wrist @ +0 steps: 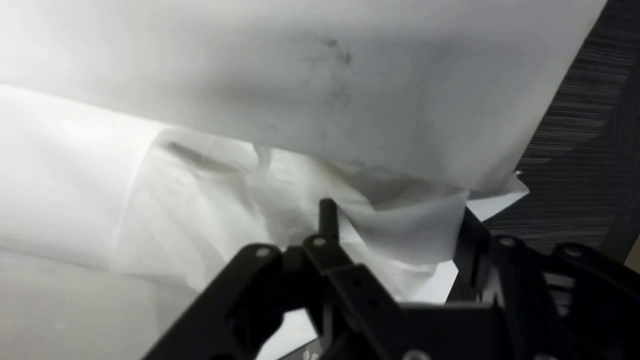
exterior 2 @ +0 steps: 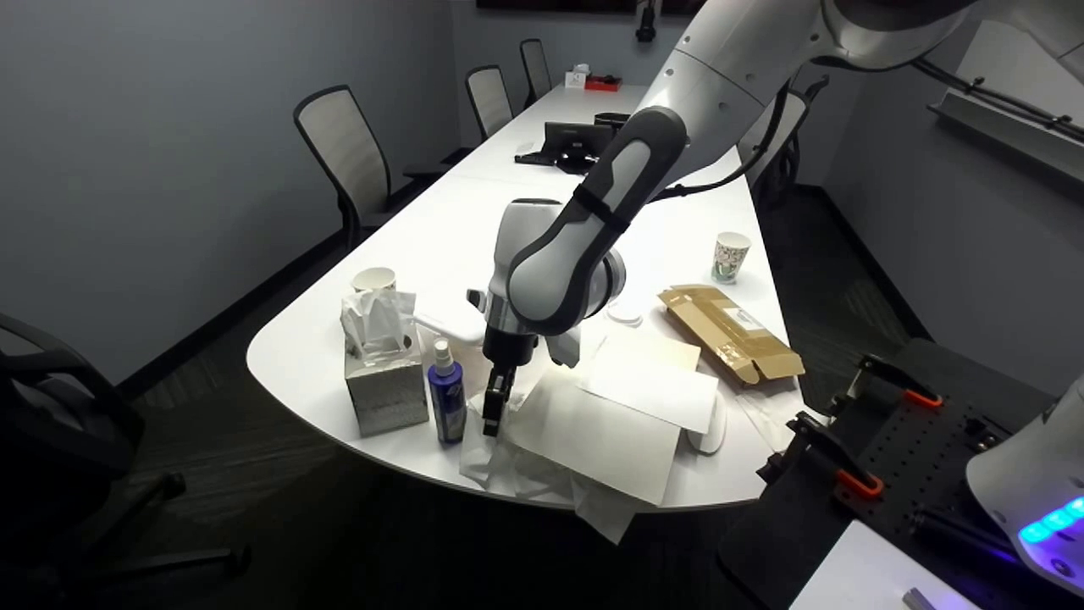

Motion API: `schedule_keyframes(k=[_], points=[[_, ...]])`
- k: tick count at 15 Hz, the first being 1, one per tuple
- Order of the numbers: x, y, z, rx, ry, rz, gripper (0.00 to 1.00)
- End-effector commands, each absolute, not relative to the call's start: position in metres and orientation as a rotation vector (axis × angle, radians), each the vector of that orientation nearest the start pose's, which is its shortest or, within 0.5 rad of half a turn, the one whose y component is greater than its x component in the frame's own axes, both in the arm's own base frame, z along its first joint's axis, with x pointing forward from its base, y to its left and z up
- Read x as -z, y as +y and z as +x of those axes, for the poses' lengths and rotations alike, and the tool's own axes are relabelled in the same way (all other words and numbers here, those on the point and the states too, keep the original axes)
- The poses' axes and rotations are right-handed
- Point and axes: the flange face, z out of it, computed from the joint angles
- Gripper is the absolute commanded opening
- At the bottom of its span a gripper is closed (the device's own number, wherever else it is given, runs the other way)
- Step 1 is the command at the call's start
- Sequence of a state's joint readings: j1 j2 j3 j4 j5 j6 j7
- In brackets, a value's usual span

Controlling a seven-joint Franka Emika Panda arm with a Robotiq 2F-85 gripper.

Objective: Use the tissue to wipe the top of the container

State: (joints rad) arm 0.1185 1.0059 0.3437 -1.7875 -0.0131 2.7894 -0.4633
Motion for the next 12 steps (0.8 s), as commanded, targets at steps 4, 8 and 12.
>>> schedule_keyframes(k=[4, 8, 12], points=[[-0.027, 0.275, 0.562, 0.083, -1.060, -2.662, 0.03], [-0.040, 0.270, 0.564, 0.092, -1.005, -2.651, 0.00], [-0.067, 0.269, 0.566, 0.095, -0.940, -2.612, 0.00]])
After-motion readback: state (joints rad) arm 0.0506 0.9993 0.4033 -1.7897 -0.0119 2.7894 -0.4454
